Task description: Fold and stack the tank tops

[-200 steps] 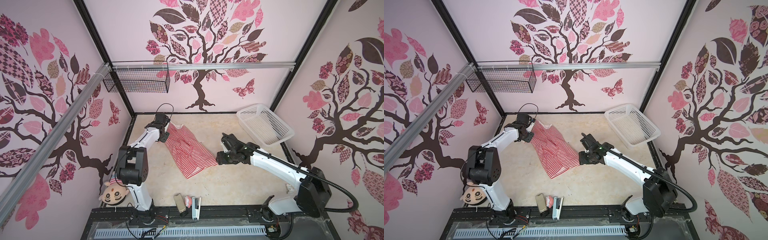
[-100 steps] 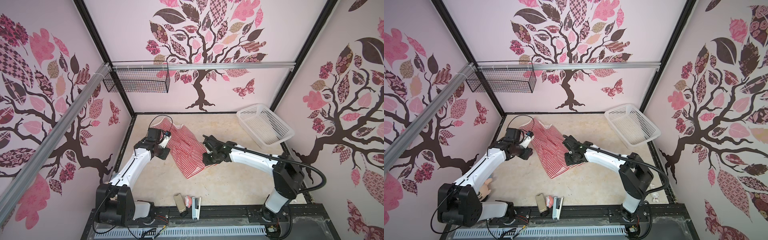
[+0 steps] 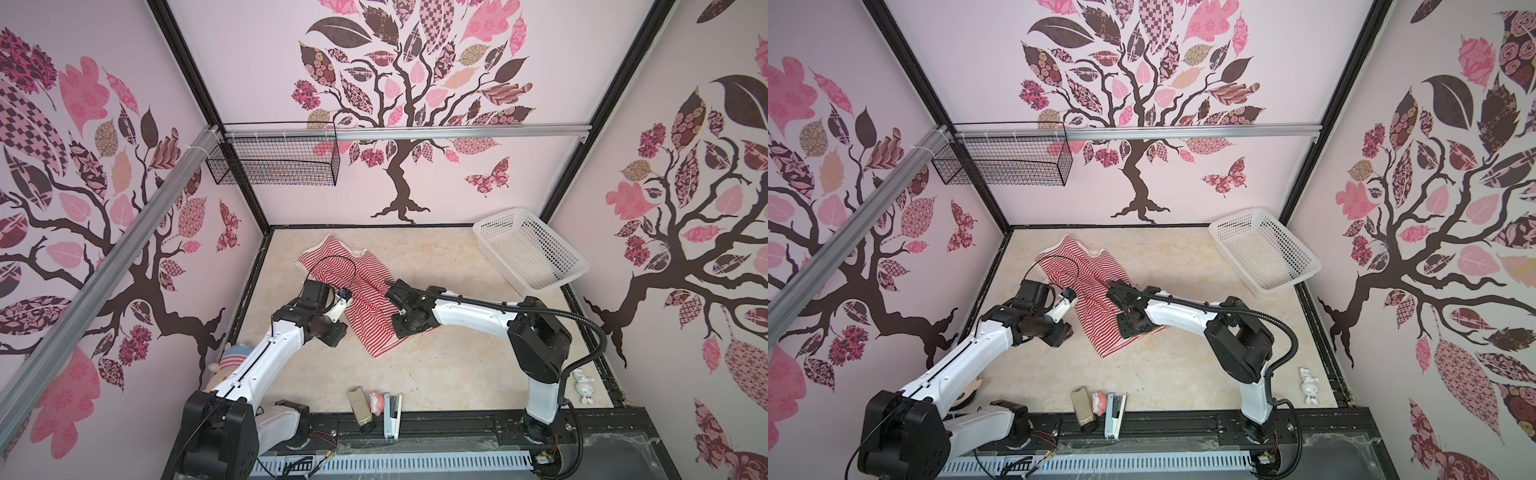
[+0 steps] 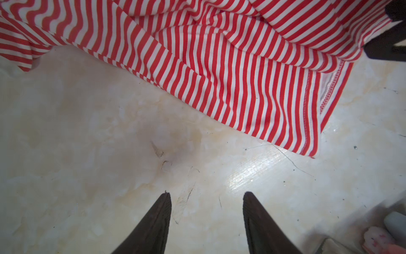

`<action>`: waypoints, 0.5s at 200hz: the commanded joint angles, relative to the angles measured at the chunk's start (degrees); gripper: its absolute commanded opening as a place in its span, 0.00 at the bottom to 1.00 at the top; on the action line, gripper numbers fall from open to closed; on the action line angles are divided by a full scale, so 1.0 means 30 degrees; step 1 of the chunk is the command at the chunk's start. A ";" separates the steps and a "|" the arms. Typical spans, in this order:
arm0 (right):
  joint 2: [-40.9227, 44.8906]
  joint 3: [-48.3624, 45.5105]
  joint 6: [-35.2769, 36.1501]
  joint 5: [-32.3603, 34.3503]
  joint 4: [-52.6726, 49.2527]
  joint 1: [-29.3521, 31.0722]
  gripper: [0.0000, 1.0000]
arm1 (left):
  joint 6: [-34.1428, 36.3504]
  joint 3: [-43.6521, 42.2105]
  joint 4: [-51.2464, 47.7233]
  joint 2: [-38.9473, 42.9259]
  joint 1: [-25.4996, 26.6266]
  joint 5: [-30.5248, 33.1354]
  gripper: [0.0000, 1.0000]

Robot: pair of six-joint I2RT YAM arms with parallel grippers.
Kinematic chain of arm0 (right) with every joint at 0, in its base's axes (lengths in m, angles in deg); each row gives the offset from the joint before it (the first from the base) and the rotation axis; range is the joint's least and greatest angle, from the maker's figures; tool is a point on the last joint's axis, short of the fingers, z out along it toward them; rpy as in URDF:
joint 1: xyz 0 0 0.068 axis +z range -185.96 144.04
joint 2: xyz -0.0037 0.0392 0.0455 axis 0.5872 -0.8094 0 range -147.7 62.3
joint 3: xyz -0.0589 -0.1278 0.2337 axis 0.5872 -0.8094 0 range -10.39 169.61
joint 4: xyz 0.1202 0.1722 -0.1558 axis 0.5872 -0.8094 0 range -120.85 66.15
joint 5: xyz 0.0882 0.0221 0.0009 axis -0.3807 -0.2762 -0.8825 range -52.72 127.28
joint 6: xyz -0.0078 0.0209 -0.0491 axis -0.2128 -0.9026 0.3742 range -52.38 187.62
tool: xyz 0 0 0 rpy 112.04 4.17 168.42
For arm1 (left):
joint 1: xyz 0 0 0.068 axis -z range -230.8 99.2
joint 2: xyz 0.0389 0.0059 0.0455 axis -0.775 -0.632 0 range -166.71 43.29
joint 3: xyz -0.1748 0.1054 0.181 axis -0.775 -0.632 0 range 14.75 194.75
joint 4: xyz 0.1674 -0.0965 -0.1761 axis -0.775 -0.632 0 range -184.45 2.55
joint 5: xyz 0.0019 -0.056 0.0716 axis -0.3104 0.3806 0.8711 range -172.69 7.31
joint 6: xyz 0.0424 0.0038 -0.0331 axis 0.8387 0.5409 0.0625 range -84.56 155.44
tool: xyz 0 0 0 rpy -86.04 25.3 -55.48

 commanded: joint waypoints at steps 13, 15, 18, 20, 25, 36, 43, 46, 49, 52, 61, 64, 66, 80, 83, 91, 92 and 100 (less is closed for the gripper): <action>-0.1160 -0.0147 -0.0091 0.0253 -0.0064 0.0065 0.45 | -0.0537 -0.0137 0.0600 0.0093 0.0069 -0.0630 0.56; -0.1206 -0.0124 -0.0085 0.0236 -0.0063 0.0065 0.45 | -0.0570 -0.0101 0.0596 0.0076 0.0066 -0.0685 0.56; -0.1286 -0.0076 -0.0088 0.0219 -0.0045 0.0065 0.45 | -0.0624 -0.0082 0.0595 0.0062 0.0065 -0.0736 0.56; -0.1362 -0.0077 -0.0091 0.0198 -0.0036 0.0065 0.44 | -0.0643 -0.0080 0.0617 0.0038 0.0087 -0.0787 0.56; -0.1436 -0.0053 -0.0085 0.0159 -0.0007 0.0065 0.44 | -0.0717 -0.0097 0.0628 0.0016 0.0070 -0.0903 0.56; -0.1623 0.0038 -0.0081 0.0078 0.0140 0.0065 0.42 | -0.0799 -0.0107 0.0682 -0.0011 0.0120 -0.1090 0.56; -0.1731 0.0129 -0.0073 0.0081 0.0197 0.0069 0.41 | -0.0861 -0.0138 0.0692 -0.0054 0.0104 -0.1107 0.56; -0.1784 0.0167 -0.0083 0.0082 0.0175 0.0073 0.41 | -0.0877 -0.0160 0.0699 -0.0057 0.0132 -0.1107 0.56; -0.1827 0.0202 -0.0091 0.0068 0.0223 0.0081 0.41 | -0.0886 -0.0188 0.0718 -0.0035 0.0143 -0.1107 0.56; -0.1876 0.0232 -0.0078 0.0073 0.0229 0.0067 0.40 | -0.0898 -0.0192 0.0757 -0.0047 0.0151 -0.1107 0.56; -0.2036 0.0339 -0.0083 0.0103 0.0204 0.0080 0.39 | -0.0894 -0.0192 0.0770 -0.0028 0.0137 -0.1079 0.56; -0.2089 0.0381 -0.0077 0.0088 0.0201 0.0067 0.39 | -0.0892 -0.0207 0.0767 -0.0025 0.0151 -0.1092 0.56; -0.2134 0.0404 -0.0067 0.0085 0.0179 0.0065 0.38 | -0.0886 -0.0206 0.0770 -0.0027 0.0137 -0.1096 0.56; -0.2280 0.0526 -0.0065 0.0032 0.0142 0.0091 0.36 | -0.0880 -0.0244 0.0753 -0.0028 0.0128 -0.1107 0.56; -0.2303 0.0528 -0.0060 0.0021 0.0128 0.0068 0.35 | -0.0865 -0.0253 0.0747 -0.0028 0.0135 -0.1129 0.56; -0.2285 0.0492 -0.0052 0.0070 0.0135 0.0065 0.30 | -0.0841 -0.0277 0.0751 -0.0077 0.0138 -0.1164 0.56; -0.2266 0.0481 -0.0043 0.0072 0.0138 0.0065 0.29 | -0.0833 -0.0281 0.0761 -0.0067 0.0145 -0.1165 0.56; -0.2213 0.0499 -0.0033 0.0194 0.0049 0.0065 0.23 | -0.0812 -0.0317 0.0750 -0.0127 0.0135 -0.1166 0.56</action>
